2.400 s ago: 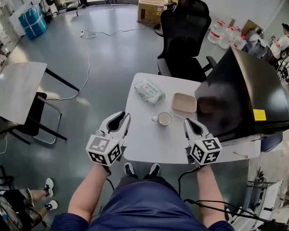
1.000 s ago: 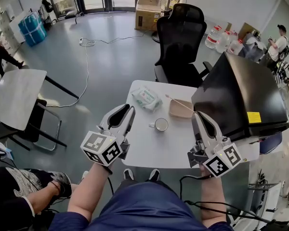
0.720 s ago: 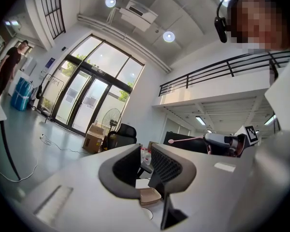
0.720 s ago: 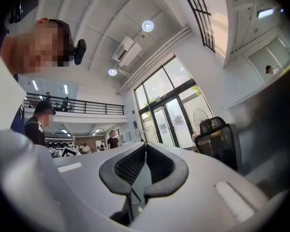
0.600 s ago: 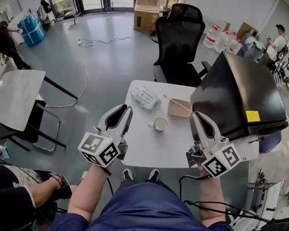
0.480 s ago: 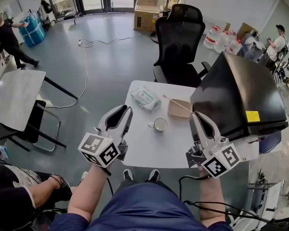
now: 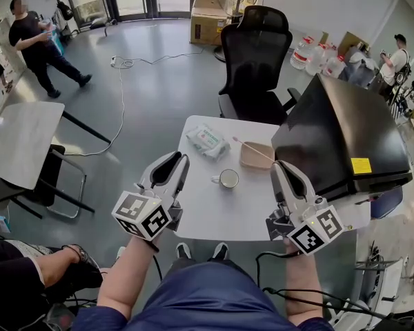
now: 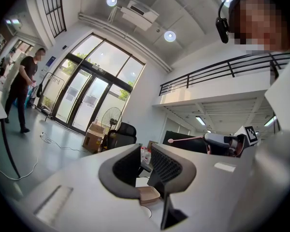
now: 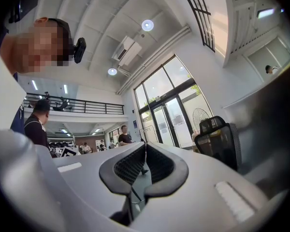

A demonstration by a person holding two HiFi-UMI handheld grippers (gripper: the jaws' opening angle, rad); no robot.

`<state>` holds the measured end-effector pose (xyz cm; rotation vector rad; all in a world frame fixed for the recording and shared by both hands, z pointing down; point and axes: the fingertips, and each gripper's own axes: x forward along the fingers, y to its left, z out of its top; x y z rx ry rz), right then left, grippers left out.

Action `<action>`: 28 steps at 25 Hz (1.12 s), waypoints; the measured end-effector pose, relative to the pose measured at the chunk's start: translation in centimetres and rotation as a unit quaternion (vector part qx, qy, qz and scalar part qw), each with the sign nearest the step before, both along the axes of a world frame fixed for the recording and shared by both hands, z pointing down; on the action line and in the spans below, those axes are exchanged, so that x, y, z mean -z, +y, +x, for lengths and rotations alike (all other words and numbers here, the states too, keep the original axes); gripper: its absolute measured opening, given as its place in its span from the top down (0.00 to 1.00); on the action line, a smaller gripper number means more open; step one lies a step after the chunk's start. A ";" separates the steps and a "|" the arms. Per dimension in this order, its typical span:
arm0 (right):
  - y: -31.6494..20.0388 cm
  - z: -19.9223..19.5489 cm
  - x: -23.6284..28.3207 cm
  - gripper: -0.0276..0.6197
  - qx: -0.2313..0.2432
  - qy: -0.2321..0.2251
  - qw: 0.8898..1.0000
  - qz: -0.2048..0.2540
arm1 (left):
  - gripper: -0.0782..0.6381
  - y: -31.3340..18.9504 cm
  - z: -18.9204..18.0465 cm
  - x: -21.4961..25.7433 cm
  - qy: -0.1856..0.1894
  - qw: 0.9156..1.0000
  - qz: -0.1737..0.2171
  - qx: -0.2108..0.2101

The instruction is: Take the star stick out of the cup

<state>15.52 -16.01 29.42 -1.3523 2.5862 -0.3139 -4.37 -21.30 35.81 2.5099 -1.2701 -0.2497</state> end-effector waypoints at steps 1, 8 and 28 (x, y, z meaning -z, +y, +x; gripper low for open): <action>0.0 0.0 0.0 0.94 0.000 0.000 1.000 0.000 | 0.79 0.0 0.0 -0.1 0.000 1.000 -0.001 0.000; 0.0 0.0 -0.2 0.94 0.001 0.001 1.000 -0.002 | 0.79 0.0 0.0 -0.4 0.001 1.000 -0.004 -0.001; 0.2 -0.2 -0.7 0.94 0.005 0.000 1.000 -0.011 | 0.79 0.2 0.3 -0.8 0.002 1.000 -0.012 -0.006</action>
